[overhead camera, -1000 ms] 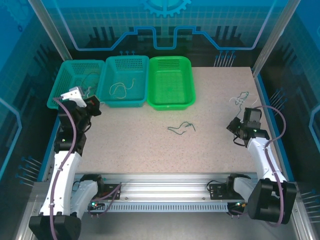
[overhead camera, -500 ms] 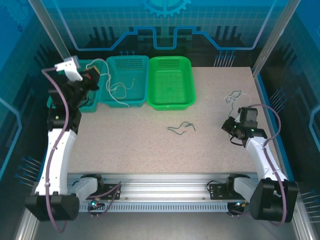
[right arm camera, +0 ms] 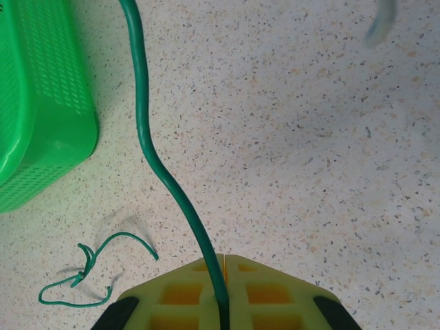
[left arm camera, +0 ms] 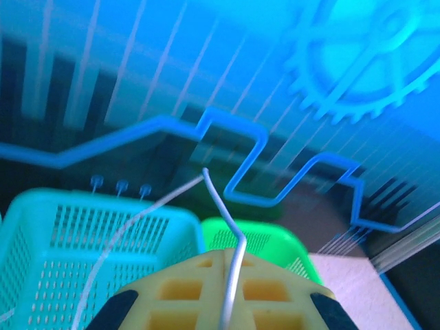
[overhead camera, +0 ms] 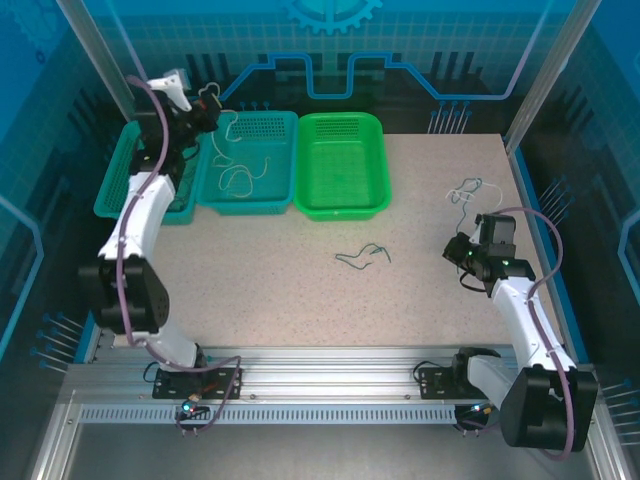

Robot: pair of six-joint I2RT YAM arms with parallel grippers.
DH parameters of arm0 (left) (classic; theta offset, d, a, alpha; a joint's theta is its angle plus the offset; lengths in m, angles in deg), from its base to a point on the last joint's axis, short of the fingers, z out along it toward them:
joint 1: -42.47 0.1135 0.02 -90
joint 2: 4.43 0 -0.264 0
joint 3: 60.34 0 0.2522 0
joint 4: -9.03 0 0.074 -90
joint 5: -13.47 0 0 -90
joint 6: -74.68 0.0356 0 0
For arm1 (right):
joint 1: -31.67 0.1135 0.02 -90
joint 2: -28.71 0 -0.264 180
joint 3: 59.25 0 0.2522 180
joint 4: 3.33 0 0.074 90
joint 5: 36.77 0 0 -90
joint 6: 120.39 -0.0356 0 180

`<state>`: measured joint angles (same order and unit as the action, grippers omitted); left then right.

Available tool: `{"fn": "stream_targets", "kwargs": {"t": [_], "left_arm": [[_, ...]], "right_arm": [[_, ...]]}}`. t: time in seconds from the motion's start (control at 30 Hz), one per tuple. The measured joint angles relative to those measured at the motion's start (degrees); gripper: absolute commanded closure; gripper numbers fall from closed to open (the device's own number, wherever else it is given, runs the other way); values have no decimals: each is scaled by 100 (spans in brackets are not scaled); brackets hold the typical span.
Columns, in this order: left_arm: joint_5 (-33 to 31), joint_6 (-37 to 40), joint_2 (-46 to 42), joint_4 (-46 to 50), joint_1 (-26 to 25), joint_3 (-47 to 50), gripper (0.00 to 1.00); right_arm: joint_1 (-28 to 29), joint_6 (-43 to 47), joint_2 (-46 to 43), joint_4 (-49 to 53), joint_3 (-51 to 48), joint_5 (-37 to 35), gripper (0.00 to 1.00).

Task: Untangle the cables

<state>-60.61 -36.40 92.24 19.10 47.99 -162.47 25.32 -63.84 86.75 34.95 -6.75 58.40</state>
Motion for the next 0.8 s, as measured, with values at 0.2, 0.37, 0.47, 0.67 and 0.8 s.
{"fn": "stream_targets", "kwargs": {"t": [0.2, 0.37, 0.47, 0.67, 0.8], "left_arm": [[-24, 22, 734, 232, 0, 92, 29], [-20, 42, 494, 341, 0, 358, 23], [22, 39, 15, 380, -37, 573, 23], [455, 356, -1578, 153, -782, 1231, 21], [1023, 1034, -2398, -101, -1757, 1858, 19]], "right_arm": [[4, 0, -35, 20, 9, 2, 100], [72, 26, -33, 17, 24, 138, 100], [291, 225, 17, 2, 127, 363, 100], [1309, 1045, 90, -74, 507, 868, 100], [2057, 1613, 223, -52, 822, 1215, 100]]}}
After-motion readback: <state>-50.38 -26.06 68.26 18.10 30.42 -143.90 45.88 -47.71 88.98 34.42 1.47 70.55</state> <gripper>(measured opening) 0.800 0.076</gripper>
